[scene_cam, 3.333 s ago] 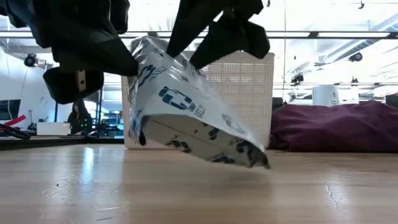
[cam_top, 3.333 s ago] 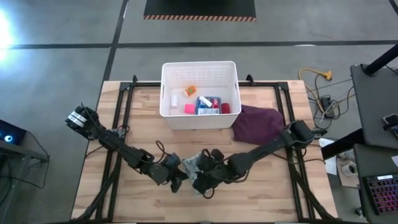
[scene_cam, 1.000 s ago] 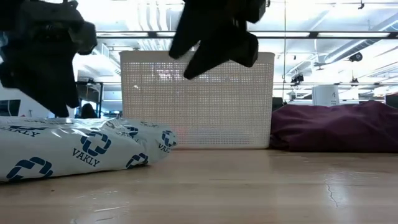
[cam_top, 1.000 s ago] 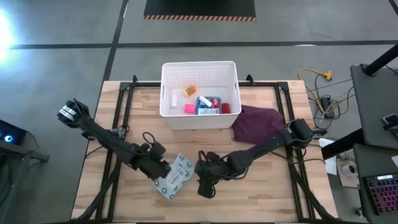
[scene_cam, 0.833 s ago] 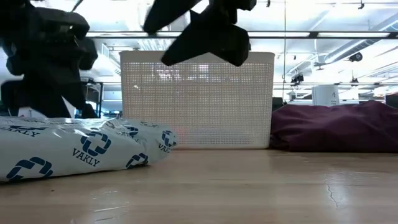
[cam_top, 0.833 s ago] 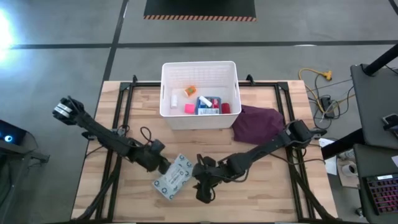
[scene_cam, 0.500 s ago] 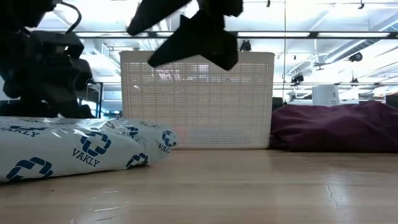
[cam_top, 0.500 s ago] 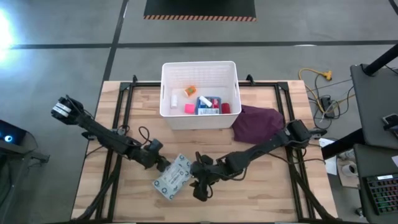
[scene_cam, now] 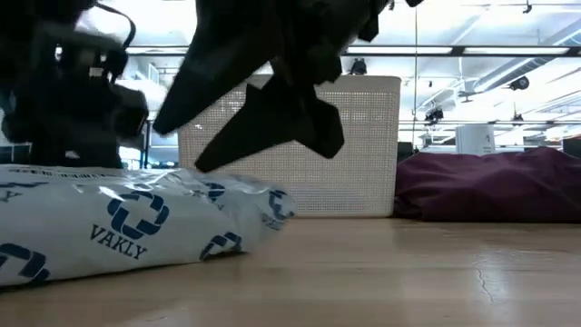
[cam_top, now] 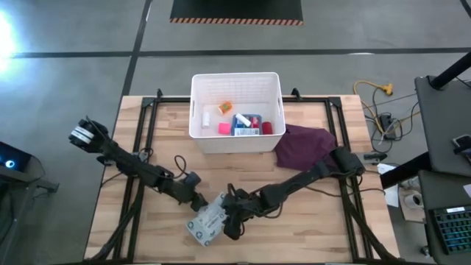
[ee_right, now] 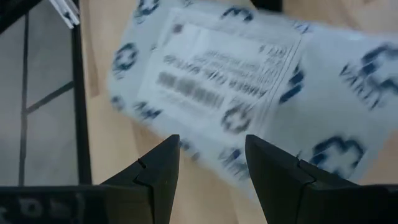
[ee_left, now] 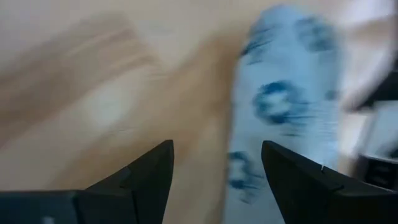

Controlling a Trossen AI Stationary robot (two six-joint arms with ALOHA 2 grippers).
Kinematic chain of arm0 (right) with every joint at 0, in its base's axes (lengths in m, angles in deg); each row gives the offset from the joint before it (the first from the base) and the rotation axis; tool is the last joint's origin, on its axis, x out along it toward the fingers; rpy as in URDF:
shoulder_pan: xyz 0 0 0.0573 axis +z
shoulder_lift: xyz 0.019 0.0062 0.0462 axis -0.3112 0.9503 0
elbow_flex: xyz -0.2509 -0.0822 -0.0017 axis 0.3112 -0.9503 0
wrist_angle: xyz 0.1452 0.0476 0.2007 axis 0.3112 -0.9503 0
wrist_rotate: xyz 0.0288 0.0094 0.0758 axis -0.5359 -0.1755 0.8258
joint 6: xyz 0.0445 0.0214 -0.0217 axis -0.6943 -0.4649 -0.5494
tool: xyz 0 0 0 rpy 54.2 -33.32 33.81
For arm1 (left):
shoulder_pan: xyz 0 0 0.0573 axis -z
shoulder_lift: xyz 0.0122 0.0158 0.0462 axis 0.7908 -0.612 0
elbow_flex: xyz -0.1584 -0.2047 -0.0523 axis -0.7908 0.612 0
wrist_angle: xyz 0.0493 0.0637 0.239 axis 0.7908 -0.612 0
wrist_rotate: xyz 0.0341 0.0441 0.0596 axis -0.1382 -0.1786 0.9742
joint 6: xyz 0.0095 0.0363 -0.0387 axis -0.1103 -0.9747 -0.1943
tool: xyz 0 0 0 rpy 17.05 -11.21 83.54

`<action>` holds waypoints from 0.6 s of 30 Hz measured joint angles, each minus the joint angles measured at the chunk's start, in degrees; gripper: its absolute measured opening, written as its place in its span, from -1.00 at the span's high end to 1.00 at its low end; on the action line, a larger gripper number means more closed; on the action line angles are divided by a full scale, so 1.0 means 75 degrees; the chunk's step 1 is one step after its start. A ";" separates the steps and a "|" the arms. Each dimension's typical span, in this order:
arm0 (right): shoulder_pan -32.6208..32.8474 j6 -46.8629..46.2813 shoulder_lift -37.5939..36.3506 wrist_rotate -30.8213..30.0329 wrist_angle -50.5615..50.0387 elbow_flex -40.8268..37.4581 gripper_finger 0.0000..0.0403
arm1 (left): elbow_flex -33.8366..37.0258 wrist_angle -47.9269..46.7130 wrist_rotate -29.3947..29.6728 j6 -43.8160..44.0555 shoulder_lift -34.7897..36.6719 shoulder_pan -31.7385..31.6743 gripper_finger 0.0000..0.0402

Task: Pick & place medical supplies in basket/bin
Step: Put the white mailer bag into the white bin

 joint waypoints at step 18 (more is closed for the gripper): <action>0.0359 -0.0922 0.0152 0.0177 0.0047 0.0015 0.14 | 0.0584 0.1586 0.0020 -0.0048 0.0040 -0.0078 -0.13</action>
